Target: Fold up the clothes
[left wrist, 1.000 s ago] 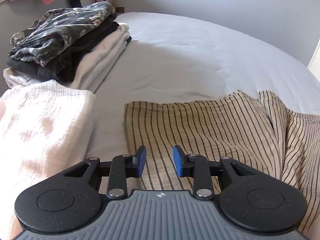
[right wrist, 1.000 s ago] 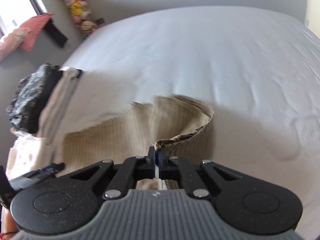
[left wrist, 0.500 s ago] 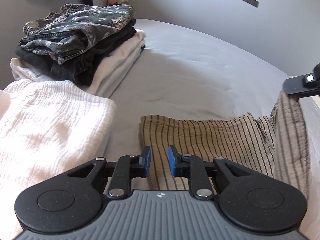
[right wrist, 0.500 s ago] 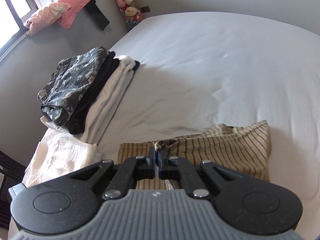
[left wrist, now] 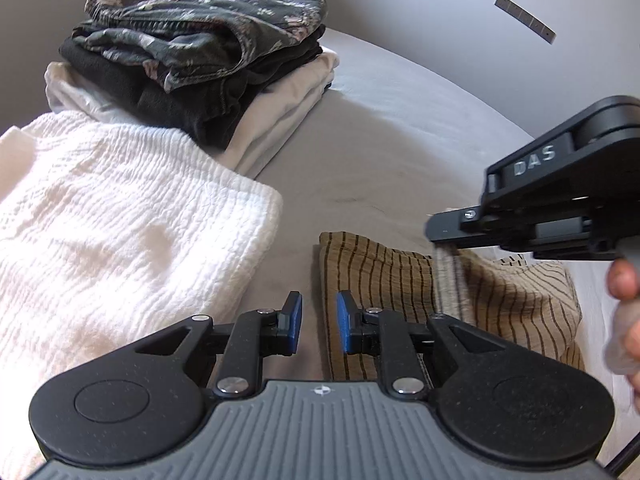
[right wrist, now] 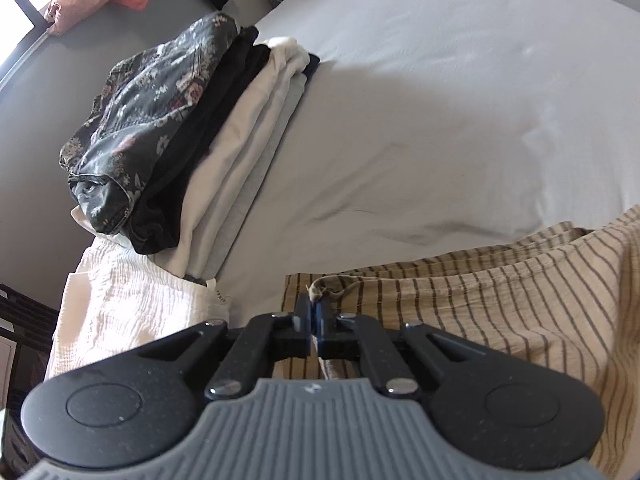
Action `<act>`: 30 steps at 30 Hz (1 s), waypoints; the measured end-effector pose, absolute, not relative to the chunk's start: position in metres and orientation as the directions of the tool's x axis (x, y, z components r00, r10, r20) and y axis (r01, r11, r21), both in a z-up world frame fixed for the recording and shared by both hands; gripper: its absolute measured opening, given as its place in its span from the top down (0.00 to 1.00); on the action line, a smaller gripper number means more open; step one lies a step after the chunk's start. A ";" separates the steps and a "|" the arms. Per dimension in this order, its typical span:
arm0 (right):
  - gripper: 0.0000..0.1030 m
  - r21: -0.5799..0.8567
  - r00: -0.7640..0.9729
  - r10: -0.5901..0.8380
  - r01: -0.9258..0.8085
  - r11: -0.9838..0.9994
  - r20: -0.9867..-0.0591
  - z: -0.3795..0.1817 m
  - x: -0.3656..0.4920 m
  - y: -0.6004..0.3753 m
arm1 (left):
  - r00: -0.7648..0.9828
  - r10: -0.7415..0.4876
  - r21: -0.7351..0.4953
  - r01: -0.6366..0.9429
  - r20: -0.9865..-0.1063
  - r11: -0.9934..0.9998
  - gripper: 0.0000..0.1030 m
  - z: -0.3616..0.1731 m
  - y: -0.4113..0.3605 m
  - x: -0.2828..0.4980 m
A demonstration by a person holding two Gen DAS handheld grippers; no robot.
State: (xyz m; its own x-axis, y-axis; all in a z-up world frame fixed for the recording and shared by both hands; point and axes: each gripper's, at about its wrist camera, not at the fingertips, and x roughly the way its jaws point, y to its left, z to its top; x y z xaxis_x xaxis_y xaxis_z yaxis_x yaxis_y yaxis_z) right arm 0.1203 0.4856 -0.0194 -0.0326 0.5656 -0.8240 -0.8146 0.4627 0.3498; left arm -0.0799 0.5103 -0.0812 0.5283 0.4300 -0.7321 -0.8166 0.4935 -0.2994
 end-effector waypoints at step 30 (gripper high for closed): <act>0.70 0.356 -0.050 0.586 -0.835 0.420 -0.809 -0.003 0.116 0.373 | 0.637 0.281 -0.399 -0.707 -0.718 0.584 0.66 -0.074 0.494 -0.075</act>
